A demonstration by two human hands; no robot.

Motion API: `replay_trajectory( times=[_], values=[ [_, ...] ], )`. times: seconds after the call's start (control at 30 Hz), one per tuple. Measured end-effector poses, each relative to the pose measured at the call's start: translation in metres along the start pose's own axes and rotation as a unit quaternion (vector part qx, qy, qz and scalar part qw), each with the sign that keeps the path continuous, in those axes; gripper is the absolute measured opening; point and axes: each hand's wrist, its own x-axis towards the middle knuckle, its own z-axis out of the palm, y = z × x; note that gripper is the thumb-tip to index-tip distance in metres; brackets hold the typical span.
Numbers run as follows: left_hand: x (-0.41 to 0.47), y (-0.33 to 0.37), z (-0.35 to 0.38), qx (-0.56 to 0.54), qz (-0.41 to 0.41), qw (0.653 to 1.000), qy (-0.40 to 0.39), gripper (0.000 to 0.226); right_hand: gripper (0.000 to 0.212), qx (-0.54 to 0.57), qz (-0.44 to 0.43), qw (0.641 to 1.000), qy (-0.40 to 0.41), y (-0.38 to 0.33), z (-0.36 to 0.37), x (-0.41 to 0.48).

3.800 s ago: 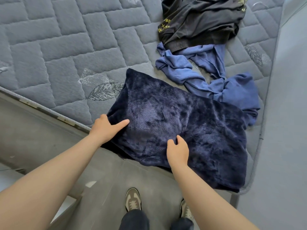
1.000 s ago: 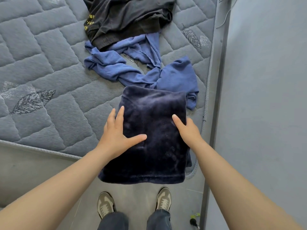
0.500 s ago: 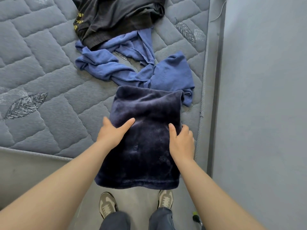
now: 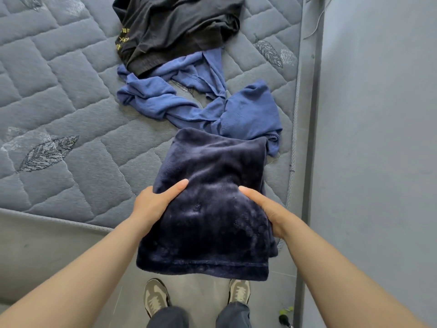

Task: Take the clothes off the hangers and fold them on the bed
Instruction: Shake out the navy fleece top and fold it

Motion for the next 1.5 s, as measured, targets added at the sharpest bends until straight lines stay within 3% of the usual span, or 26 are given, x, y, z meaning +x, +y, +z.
replay_trajectory(
  times=[0.3, 0.5, 0.6, 0.77, 0.93, 1.17, 1.23, 1.4, 1.5],
  values=[
    [-0.067, 0.053, -0.048, -0.043, 0.097, 0.993, 0.051, 0.042, 0.059, -0.007, -0.146, 0.988, 0.046, -0.047, 0.028, -0.088],
    [-0.142, 0.138, -0.104, -0.1, 0.183, 0.972, 0.112, 0.069, 0.053, -0.051, -0.27, 0.96, 0.059, -0.134, 0.056, -0.194],
    [-0.193, 0.182, -0.141, -0.125, 0.231, 0.955, 0.137, 0.075, 0.045, -0.076, -0.337, 0.937, 0.055, -0.179, 0.077, -0.258],
    [-0.285, 0.245, -0.211, -0.162, 0.322, 0.916, 0.177, 0.066, 0.039, -0.096, -0.457, 0.884, 0.029, -0.241, 0.121, -0.37],
    [-0.37, 0.287, -0.29, -0.187, 0.393, 0.87, 0.232, 0.065, 0.048, -0.111, -0.536, 0.837, 0.007, -0.286, 0.182, -0.465],
    [-0.458, 0.291, -0.414, -0.197, 0.465, 0.806, 0.31, 0.054, 0.05, -0.104, -0.633, 0.764, -0.064, -0.305, 0.306, -0.553],
    [-0.475, 0.285, -0.451, -0.2, 0.467, 0.793, 0.336, 0.058, 0.042, -0.099, -0.65, 0.749, -0.081, -0.306, 0.344, -0.565],
    [-0.496, 0.26, -0.527, -0.218, 0.466, 0.772, 0.372, 0.057, 0.053, -0.112, -0.665, 0.729, -0.116, -0.307, 0.429, -0.58],
    [-0.5, 0.246, -0.564, -0.224, 0.458, 0.764, 0.396, 0.057, 0.045, -0.121, -0.67, 0.72, -0.134, -0.314, 0.472, -0.579]
  ],
)
